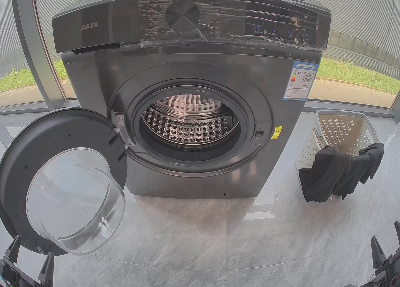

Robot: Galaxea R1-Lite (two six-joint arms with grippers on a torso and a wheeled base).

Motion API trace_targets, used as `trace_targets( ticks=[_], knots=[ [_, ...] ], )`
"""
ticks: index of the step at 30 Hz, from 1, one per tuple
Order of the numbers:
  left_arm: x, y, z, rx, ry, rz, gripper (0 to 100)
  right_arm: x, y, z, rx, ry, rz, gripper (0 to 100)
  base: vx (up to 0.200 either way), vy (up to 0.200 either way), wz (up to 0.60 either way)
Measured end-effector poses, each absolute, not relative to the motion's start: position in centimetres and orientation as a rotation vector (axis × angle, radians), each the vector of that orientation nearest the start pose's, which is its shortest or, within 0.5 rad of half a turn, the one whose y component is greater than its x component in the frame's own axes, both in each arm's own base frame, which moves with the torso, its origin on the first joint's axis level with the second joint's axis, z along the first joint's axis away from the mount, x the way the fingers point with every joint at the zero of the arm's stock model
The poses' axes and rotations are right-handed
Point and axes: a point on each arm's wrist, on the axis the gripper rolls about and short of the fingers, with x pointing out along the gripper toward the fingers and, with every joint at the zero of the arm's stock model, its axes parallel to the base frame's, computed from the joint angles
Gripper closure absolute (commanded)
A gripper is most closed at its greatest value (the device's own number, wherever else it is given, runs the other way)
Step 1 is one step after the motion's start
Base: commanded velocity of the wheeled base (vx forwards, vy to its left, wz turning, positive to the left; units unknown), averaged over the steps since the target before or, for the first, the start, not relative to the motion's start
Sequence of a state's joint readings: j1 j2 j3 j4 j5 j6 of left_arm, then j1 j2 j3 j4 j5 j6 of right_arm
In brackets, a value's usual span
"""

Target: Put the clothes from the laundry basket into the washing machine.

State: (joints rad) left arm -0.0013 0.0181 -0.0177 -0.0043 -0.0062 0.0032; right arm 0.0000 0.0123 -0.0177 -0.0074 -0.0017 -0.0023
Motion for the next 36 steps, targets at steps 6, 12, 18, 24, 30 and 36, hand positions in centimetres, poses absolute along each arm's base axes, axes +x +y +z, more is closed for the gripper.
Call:
trace_targets(
  ticks=[6, 12, 18, 24, 30, 36],
  knots=[
    [-2.27, -0.01, 8.12, 0.003, -0.003, -0.008, 0, -2.32, 0.0, 8.15, -0.003, -0.013, -0.001, 0, 0.0, -0.2, 0.0],
    [-2.27, -0.01, 8.12, 0.003, -0.003, -0.007, 0, -2.31, 0.0, 8.14, -0.003, -0.012, -0.002, 0, 0.0, -0.2, 0.0],
    [-2.27, -0.01, 8.12, 0.005, -0.004, -0.007, 0, -2.31, 0.0, 8.14, -0.002, -0.012, -0.002, 0, 0.0, -0.2, 0.0],
    [-2.27, 0.0, 8.13, 0.01, -0.004, -0.003, 0, -2.31, 0.0, 8.14, -0.003, -0.012, -0.002, 0, 0.0, -0.033, 0.0],
    [-2.28, 0.0, 8.12, 0.007, -0.004, -0.004, 0, -2.31, 0.0, 8.14, -0.003, -0.011, -0.002, 0, 0.0, -0.067, 0.0],
    [-2.27, 0.0, 8.12, 0.005, -0.004, -0.005, 0, -2.3, 0.0, 8.15, -0.003, -0.011, -0.002, 0, 0.0, -0.2, 0.0]
  ],
)
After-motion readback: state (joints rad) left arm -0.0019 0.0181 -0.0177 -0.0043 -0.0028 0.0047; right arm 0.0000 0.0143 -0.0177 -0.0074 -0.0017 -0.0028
